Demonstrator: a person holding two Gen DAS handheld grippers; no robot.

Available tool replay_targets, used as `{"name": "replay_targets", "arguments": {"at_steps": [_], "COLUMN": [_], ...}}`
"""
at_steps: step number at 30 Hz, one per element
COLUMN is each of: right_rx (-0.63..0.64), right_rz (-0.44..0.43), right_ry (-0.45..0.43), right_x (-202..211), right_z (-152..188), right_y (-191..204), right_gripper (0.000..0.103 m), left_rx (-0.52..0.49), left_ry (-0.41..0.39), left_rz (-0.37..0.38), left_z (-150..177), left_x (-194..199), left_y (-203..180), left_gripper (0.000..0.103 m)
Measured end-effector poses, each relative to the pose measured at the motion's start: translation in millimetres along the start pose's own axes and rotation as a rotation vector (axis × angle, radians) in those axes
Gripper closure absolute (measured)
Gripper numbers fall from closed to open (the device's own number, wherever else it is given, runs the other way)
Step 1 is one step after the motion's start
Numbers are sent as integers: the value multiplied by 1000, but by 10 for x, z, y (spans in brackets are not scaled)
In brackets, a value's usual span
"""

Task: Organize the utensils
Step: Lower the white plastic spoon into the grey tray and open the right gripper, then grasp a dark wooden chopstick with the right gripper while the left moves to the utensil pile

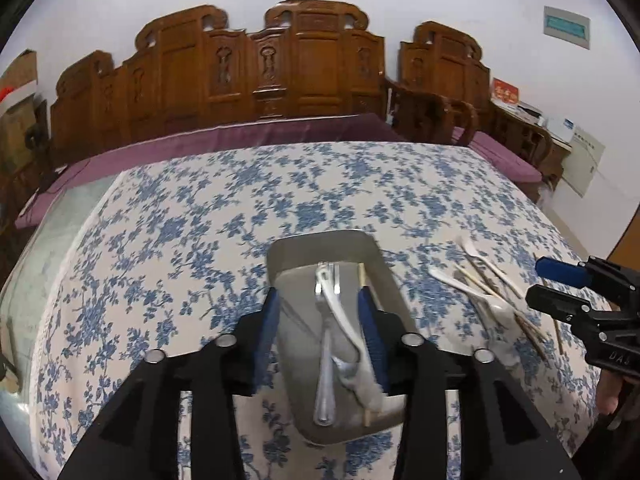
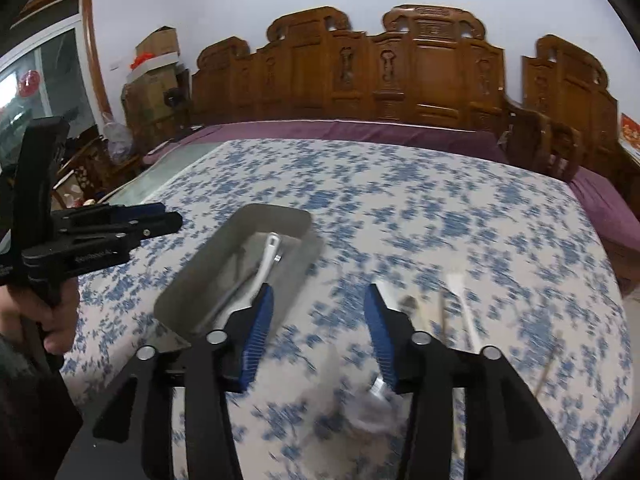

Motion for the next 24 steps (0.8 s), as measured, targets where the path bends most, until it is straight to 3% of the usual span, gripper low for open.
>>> {"name": "replay_targets", "arguments": {"at_steps": [8, 17, 24], "right_rx": [-31, 50, 46], "right_rz": [109, 194, 247], "right_ry": [-14, 15, 63], "right_x": [426, 577, 467], "right_z": [227, 466, 747], "right_y": [-453, -842, -1174], "right_gripper": [21, 20, 20], "left_rx": [-44, -78, -122], "left_ry": [-32, -17, 6], "left_rz": [59, 118, 139], "left_z": [-15, 101, 257], "left_x": [120, 162, 165], "left_y": [-359, -740, -1095], "left_gripper": [27, 14, 13]}}
Point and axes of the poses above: each gripper's, at about its wrist camera, not at the fingertips, and x roughly against the way its jaws point, y to its left, z to its underside, the point moved 7 cm from there along -x, roughly the way its jaws point, and after that the axes turned 11 degrees about -y, right-handed, at the moved point
